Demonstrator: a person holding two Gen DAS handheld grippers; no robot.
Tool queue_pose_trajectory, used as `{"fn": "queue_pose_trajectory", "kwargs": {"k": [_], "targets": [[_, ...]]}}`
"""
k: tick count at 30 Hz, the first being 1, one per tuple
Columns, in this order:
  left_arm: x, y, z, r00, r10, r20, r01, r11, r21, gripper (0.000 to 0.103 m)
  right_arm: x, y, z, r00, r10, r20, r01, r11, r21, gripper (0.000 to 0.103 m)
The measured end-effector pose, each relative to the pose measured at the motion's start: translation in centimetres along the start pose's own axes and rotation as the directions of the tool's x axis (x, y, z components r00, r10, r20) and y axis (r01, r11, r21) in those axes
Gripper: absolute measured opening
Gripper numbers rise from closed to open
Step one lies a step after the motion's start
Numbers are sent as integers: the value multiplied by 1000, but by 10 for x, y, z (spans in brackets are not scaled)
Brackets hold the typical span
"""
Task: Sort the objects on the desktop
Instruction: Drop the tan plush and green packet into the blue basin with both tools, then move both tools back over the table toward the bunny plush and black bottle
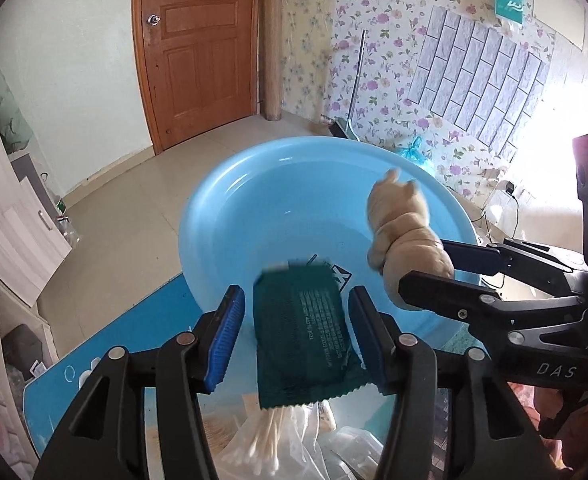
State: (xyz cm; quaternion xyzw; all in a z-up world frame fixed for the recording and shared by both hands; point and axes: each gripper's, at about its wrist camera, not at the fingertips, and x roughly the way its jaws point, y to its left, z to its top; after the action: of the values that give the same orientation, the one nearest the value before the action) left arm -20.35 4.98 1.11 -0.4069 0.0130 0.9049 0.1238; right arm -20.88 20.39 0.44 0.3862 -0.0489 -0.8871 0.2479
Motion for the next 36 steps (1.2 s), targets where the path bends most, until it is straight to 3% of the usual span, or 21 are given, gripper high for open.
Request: {"fn": "queue_pose_trajectory", "kwargs": {"k": [4, 12, 17, 21, 25, 28, 30, 33, 36], "targets": [[-11, 0, -2, 999, 17, 30, -17, 1000, 13, 73, -3, 2, 0, 1000, -16, 11, 16, 1000, 3, 49], [-36, 9, -21, 997, 47, 58, -44, 998, -51, 82, -21, 11, -7, 999, -12, 36, 11, 1000, 6, 49], [-63, 15, -45, 985, 131, 109, -122, 989, -86, 87, -37, 29, -20, 996, -39, 79, 43, 998, -41, 50], [-87, 15, -69, 978, 149, 145, -139, 987, -79, 95, -55, 50, -32, 989, -28, 144, 43, 993, -106, 70], [-106, 10, -88, 973, 169, 156, -165, 985, -41, 98, -65, 67, -43, 986, -12, 166, 35, 990, -137, 78], [-119, 8, -100, 975, 145, 168, -143, 989, -25, 99, -74, 86, -57, 977, 50, 205, -3, 975, -221, 103], [-125, 5, -106, 977, 129, 169, -129, 992, -12, 100, -76, 95, -69, 976, 50, 214, 4, 970, -244, 103], [-130, 7, -116, 972, 166, 165, -166, 986, -13, 102, -70, 98, -80, 988, 51, 147, -19, 978, -210, 103], [-135, 13, -130, 972, 173, 157, -173, 985, -14, 103, -68, 101, -85, 994, 4, 108, 19, 979, -203, 103]]}}
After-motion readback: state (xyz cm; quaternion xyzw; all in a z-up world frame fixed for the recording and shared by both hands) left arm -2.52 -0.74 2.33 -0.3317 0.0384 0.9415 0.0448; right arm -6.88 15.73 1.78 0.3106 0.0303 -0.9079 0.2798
